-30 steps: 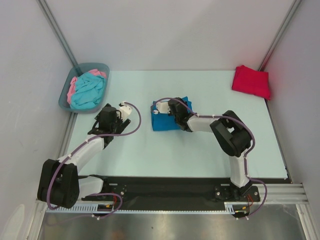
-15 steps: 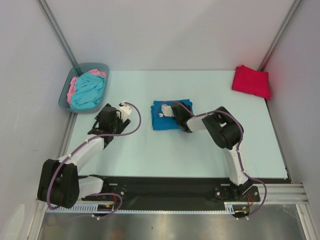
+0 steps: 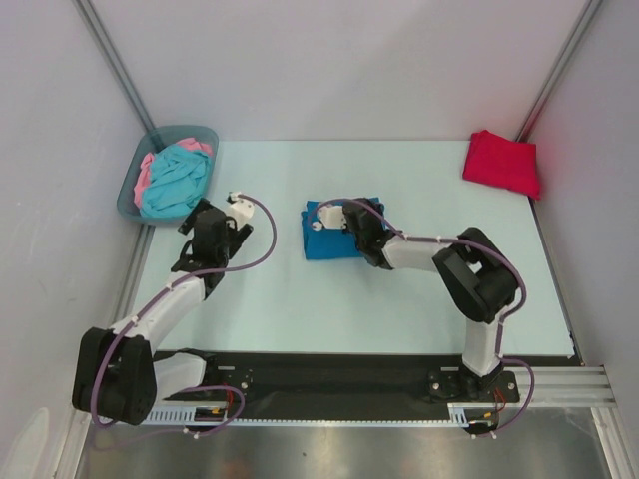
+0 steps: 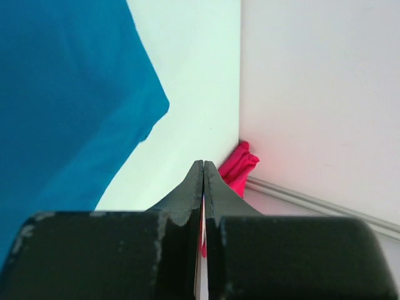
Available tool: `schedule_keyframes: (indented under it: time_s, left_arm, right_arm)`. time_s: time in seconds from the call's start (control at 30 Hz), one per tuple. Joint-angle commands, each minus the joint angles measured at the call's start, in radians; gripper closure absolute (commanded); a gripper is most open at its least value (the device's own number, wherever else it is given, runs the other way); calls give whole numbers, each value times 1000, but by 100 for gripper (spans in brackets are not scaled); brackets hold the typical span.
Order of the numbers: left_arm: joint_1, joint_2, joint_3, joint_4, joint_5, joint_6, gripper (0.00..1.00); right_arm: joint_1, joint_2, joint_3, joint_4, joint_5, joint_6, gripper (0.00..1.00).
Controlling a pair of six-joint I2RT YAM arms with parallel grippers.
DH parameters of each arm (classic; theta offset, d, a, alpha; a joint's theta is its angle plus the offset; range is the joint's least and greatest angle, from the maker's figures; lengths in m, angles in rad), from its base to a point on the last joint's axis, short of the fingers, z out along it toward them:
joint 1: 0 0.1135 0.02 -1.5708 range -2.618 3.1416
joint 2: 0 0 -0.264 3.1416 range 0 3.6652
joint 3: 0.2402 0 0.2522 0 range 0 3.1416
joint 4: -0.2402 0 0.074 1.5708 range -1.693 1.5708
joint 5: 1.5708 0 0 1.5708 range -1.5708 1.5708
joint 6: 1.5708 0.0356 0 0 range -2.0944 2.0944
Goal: Fold and stack the t-shirts
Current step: Fold the tshirt
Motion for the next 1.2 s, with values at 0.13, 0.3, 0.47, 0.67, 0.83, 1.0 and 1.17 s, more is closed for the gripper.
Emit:
schedule_keyframes:
  time_s: [0.13, 0.3, 0.47, 0.67, 0.83, 1.0, 1.17]
  left_arm:
    - [19, -77, -10, 80, -39, -22, 0]
    - [19, -78, -2, 64, -25, -30, 0]
    - [19, -86, -3, 58, -18, -31, 0]
    - [19, -80, -3, 57, -8, -30, 0]
    - [19, -80, -7, 56, -7, -30, 0]
    - [19, -83, -7, 61, -11, -28, 0]
    - [22, -91, -10, 79, -30, -33, 0]
  right_arm:
    - [116, -62, -246, 58, 18, 76, 100]
    - [134, 134, -324, 193, 47, 58, 100]
    - [148, 187, -331, 270, 68, 47, 100]
    - [157, 87, -306, 207, 62, 72, 100]
    - [159, -19, -254, 129, 67, 52, 100]
    - [173, -94, -139, 32, 62, 58, 100]
    - [206, -67, -99, 18, 58, 67, 100]
